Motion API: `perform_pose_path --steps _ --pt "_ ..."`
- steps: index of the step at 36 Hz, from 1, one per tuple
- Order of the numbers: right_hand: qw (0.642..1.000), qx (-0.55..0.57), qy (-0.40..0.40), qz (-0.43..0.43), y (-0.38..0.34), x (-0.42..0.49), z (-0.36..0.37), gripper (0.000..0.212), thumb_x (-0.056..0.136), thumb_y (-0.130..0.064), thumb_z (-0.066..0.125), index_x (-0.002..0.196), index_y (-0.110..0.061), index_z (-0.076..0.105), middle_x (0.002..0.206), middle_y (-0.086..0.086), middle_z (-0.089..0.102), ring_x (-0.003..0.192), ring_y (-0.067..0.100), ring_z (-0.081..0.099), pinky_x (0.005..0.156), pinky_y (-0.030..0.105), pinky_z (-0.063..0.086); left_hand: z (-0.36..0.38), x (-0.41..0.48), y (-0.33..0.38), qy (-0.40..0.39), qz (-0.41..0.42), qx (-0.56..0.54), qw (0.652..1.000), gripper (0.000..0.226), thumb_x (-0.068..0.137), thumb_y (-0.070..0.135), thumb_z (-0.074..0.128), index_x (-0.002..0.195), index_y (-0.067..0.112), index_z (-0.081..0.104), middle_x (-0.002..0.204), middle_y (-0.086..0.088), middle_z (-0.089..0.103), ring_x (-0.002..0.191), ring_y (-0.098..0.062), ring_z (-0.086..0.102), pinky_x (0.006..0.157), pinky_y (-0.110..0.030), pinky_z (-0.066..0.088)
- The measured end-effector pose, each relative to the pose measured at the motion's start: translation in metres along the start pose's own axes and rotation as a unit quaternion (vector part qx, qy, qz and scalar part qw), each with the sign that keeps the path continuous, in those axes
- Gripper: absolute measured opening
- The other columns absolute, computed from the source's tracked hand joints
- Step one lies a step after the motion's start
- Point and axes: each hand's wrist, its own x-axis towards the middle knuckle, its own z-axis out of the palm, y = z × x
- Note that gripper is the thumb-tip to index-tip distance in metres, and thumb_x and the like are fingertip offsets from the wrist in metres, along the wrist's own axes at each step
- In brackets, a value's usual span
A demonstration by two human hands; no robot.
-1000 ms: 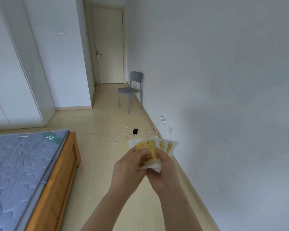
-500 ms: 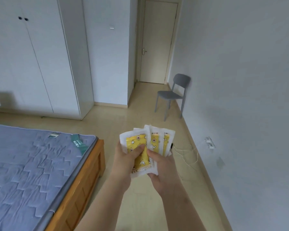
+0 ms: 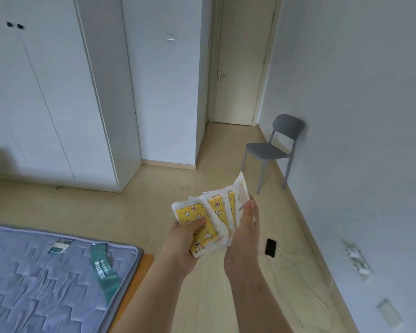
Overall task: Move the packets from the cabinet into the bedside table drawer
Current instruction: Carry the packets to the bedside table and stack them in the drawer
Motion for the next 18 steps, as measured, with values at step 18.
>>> perform_pose_path --steps 18 --pt "0.97 -0.182 -0.156 -0.047 0.067 0.346 0.123 0.035 0.084 0.001 0.063 0.089 -0.034 0.061 0.116 -0.003 0.06 0.104 0.0 0.058 0.08 0.019 0.053 0.02 0.323 0.134 0.095 0.114 -0.02 0.989 0.027 0.095 0.003 0.038 0.09 0.006 0.064 0.076 -0.013 0.072 0.062 -0.025 0.069 0.054 -0.033 0.056"
